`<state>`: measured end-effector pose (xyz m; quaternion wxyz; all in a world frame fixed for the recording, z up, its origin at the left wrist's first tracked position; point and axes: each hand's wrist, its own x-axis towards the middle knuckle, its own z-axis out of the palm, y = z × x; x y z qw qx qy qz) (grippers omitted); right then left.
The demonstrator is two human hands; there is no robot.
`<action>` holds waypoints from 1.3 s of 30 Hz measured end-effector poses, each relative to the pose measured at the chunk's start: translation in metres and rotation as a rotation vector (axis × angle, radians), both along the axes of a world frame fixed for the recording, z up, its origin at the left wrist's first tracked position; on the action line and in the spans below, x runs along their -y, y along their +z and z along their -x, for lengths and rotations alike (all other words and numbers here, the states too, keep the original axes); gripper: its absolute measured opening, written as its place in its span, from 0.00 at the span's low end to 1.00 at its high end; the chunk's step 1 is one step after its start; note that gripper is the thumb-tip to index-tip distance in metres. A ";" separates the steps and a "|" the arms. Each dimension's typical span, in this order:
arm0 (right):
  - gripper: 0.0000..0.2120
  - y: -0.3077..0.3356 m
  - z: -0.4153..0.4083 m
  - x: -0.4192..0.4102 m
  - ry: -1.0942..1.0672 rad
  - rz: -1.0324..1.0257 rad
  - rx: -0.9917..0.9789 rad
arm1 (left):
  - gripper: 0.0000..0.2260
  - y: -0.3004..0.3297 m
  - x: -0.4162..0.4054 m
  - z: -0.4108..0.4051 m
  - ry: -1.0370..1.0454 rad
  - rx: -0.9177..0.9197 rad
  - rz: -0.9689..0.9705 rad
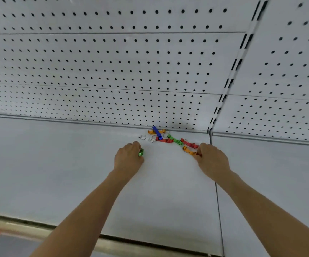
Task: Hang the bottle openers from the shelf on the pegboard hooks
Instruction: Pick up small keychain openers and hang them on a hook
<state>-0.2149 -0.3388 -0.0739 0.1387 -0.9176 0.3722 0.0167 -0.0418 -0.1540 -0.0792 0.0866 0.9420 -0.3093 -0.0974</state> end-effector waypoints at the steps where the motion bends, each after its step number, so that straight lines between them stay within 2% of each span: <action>1: 0.10 0.002 0.001 -0.004 0.010 0.030 -0.027 | 0.13 0.001 0.001 -0.001 -0.005 -0.020 -0.009; 3: 0.09 0.005 0.004 -0.012 -0.008 0.011 -0.040 | 0.13 0.001 0.001 -0.001 -0.024 -0.046 -0.033; 5: 0.08 0.009 0.009 -0.021 -0.093 -0.163 0.045 | 0.13 0.000 -0.001 -0.001 -0.062 -0.055 -0.015; 8: 0.09 0.024 0.017 -0.032 -0.371 -0.744 0.361 | 0.10 -0.001 -0.009 -0.001 -0.085 -0.081 0.094; 10: 0.07 0.037 0.027 -0.037 -0.552 -1.072 0.468 | 0.08 0.002 -0.013 0.004 -0.032 -0.135 0.196; 12: 0.08 0.046 0.039 -0.041 -0.595 -1.289 0.506 | 0.08 0.009 -0.014 0.018 0.076 -0.341 0.373; 15: 0.09 0.053 0.059 -0.045 -0.591 -1.485 0.569 | 0.08 0.022 -0.004 0.060 0.229 -0.799 0.646; 19: 0.08 0.068 0.095 -0.048 -0.518 -1.551 0.619 | 0.06 0.043 0.020 0.129 0.331 -1.137 0.739; 26: 0.09 0.087 0.220 -0.043 -0.395 -1.526 0.660 | 0.03 0.068 0.052 0.254 0.096 -1.572 0.768; 34: 0.08 0.086 0.410 -0.026 -0.375 -1.452 0.763 | 0.10 0.071 0.090 0.430 -0.006 -1.780 0.784; 39: 0.08 0.089 0.511 -0.015 -0.384 -1.370 0.838 | 0.07 0.077 0.118 0.517 -0.063 -1.734 0.817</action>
